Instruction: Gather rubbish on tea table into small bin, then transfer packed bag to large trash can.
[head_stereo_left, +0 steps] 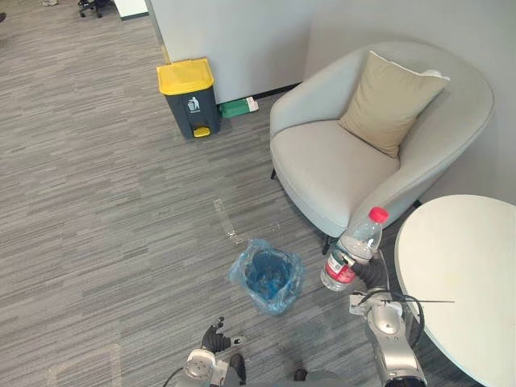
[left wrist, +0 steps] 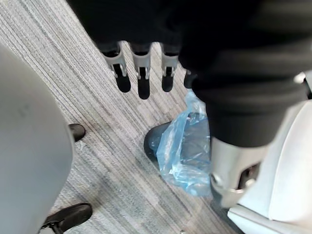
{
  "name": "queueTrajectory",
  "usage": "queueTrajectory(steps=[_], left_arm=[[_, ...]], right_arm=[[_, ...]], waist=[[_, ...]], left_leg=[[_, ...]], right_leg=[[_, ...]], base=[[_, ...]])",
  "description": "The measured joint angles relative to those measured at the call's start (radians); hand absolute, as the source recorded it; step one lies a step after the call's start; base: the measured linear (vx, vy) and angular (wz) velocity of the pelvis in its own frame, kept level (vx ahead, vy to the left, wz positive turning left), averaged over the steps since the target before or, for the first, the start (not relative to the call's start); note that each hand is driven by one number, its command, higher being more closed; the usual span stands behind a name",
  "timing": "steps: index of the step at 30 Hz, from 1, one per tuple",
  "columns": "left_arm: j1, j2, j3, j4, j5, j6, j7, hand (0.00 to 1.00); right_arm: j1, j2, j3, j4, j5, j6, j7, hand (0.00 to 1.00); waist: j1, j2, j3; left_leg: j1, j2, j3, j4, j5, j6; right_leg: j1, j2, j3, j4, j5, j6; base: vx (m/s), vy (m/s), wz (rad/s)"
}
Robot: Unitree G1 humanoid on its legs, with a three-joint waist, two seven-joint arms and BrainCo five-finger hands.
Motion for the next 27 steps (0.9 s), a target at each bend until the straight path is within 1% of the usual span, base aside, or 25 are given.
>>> queueTrajectory(steps=[4, 7, 8, 9, 10, 11, 12, 13, 14, 15, 16, 18, 20, 21, 23, 26, 27], left_arm=[[0.003, 0.006, 0.001, 0.003, 0.0, 0.0, 0.001, 0.0], [0.002, 0.025, 0.003, 0.01, 0.0, 0.0, 0.004, 0.0], [0.001, 0.035, 0.006, 0.01, 0.0, -0.001, 0.011, 0.0], [-0.004, 0.045, 0.017, 0.004, -0.001, -0.002, 0.018, 0.0], [-0.021, 0.053, 0.032, -0.009, -0.017, -0.004, 0.021, 0.0], [-0.03, 0.055, 0.038, -0.011, -0.025, -0.004, 0.023, 0.0], [-0.054, 0.061, 0.051, -0.015, -0.049, -0.007, 0.026, 0.0], [-0.061, 0.064, 0.054, -0.018, -0.058, -0.007, 0.03, 0.0], [-0.072, 0.071, 0.059, -0.036, -0.078, -0.011, 0.043, 0.0], [-0.075, 0.076, 0.067, -0.049, -0.086, -0.016, 0.044, 0.0], [-0.084, 0.08, 0.08, -0.07, -0.105, -0.023, 0.055, 0.0], [-0.087, 0.081, 0.087, -0.091, -0.123, -0.029, 0.065, 0.0], [-0.104, 0.085, 0.091, -0.113, -0.131, -0.041, 0.068, 0.0], [-0.118, 0.083, 0.09, -0.127, -0.132, -0.044, 0.08, 0.0], [-0.14, 0.077, 0.09, -0.148, -0.142, -0.048, 0.084, 0.0], [-0.189, 0.068, 0.089, -0.208, -0.16, -0.052, 0.085, 0.0], [-0.205, 0.063, 0.089, -0.232, -0.163, -0.057, 0.087, 0.0]], right_arm=[[-0.01, -0.001, 0.037, 0.068, -0.031, 0.0, 0.001, 1.0], [-0.048, -0.007, 0.094, 0.137, -0.039, 0.007, 0.002, 1.0], [-0.075, -0.007, 0.109, 0.165, -0.041, 0.01, 0.003, 1.0], [-0.118, -0.009, 0.119, 0.192, -0.059, 0.011, 0.002, 1.0], [-0.17, -0.033, 0.136, 0.2, -0.076, 0.011, -0.001, 1.0], [-0.189, -0.044, 0.143, 0.202, -0.077, 0.011, -0.002, 1.0], [-0.249, -0.075, 0.153, 0.216, -0.077, 0.011, -0.006, 1.0], [-0.27, -0.084, 0.154, 0.222, -0.077, 0.011, -0.007, 1.0], [-0.317, -0.108, 0.154, 0.225, -0.077, 0.012, -0.014, 1.0], [-0.345, -0.122, 0.156, 0.225, -0.076, 0.012, -0.021, 1.0], [-0.4, -0.152, 0.158, 0.225, -0.077, 0.012, -0.037, 1.0], [-0.445, -0.187, 0.169, 0.225, -0.077, 0.012, -0.051, 1.0], [-0.5, -0.226, 0.173, 0.223, -0.077, 0.012, -0.069, 1.0], [-0.534, -0.249, 0.174, 0.221, -0.077, 0.012, -0.081, 1.0], [-0.589, -0.276, 0.174, 0.217, -0.077, 0.011, -0.095, 1.0], [-0.652, -0.316, 0.173, 0.153, -0.077, 0.011, -0.126, 1.0], [-0.676, -0.327, 0.173, 0.128, -0.077, 0.008, -0.133, 1.0]], waist=[[0.0, -0.004, -0.002], [0.003, -0.008, -0.003], [0.004, -0.011, 0.0], [0.008, -0.013, 0.013], [0.015, -0.011, 0.041], [0.019, -0.01, 0.053], [0.028, 0.0, 0.089], [0.029, 0.001, 0.101], [0.035, 0.006, 0.123], [0.037, 0.007, 0.136], [0.038, 0.007, 0.168], [0.044, 0.01, 0.178], [0.06, 0.011, 0.206], [0.066, 0.013, 0.219], [0.07, 0.015, 0.225], [0.08, 0.016, 0.26], [0.084, 0.017, 0.267]], left_leg=[[0.019, -0.006, 0.007, -0.057, 0.023, 0.007], [-0.017, -0.016, 0.007, -0.072, 0.042, 0.015], [-0.061, -0.019, 0.005, -0.047, 0.043, 0.019], [-0.137, -0.021, 0.003, 0.016, 0.03, 0.025], [-0.216, -0.021, -0.013, 0.094, 0.012, 0.031], [-0.24, -0.021, -0.018, 0.114, 0.008, 0.033], [-0.31, -0.022, -0.034, 0.167, 0.002, 0.035], [-0.331, -0.022, -0.04, 0.179, 0.0, 0.034], [-0.391, -0.025, -0.05, 0.209, -0.005, 0.031], [-0.424, -0.029, -0.055, 0.224, -0.009, 0.037], [-0.476, -0.038, -0.064, 0.243, -0.008, 0.036], [-0.532, -0.041, -0.068, 0.263, -0.008, 0.036], [-0.578, -0.046, -0.071, 0.274, 0.008, 0.041], [-0.611, -0.052, -0.076, 0.276, 0.016, 0.043], [-0.678, -0.055, -0.079, 0.278, 0.035, 0.043], [-0.761, -0.063, -0.094, 0.273, 0.063, 0.042], [-0.794, -0.066, -0.098, 0.271, 0.078, 0.051]], right_leg=[[-0.01, 0.001, 0.014, -0.001, -0.001, -0.001], [-0.064, -0.006, 0.021, 0.015, -0.006, 0.004], [-0.103, -0.011, 0.02, 0.041, -0.01, 0.009], [-0.156, -0.018, 0.018, 0.072, -0.012, 0.012], [-0.215, -0.019, 0.013, 0.112, -0.012, 0.011], [-0.232, -0.02, 0.009, 0.124, -0.012, 0.011], [-0.285, -0.026, -0.007, 0.161, -0.014, 0.009], [-0.302, -0.028, -0.012, 0.173, -0.015, 0.008], [-0.358, -0.034, -0.023, 0.212, -0.024, 0.006], [-0.392, -0.041, -0.03, 0.235, -0.032, 0.005], [-0.446, -0.057, -0.042, 0.278, -0.045, 0.007], [-0.5, -0.065, -0.054, 0.308, -0.055, 0.008], [-0.551, -0.078, -0.06, 0.344, -0.059, 0.005], [-0.59, -0.089, -0.067, 0.365, -0.063, 0.003], [-0.659, -0.096, -0.074, 0.391, -0.065, 0.002], [-0.748, -0.111, -0.096, 0.422, -0.066, -0.003], [-0.783, -0.116, -0.1, 0.433, -0.066, -0.005]], base=[[-0.1, 0.015, -0.08], [-0.13, 0.03, -0.02], [-0.15, 0.027, 0.18], [-0.2, 0.025, 0.3], [-0.21, 0.017, 0.28], [-0.22, 0.026, 0.36], [-0.2, 0.029, 0.3], [-0.22, 0.034, 0.4], [-0.18, 0.022, 0.29], [-0.23, 0.029, 0.45], [-0.17, 0.026, 0.37], [-0.12, 0.019, 0.31], [-0.08, 0.019, 0.22], [-0.06, 0.019, 0.21], [-0.04, 0.007, 0.21], [-0.02, -0.005, 0.24], [-0.01, -0.017, 0.22]])
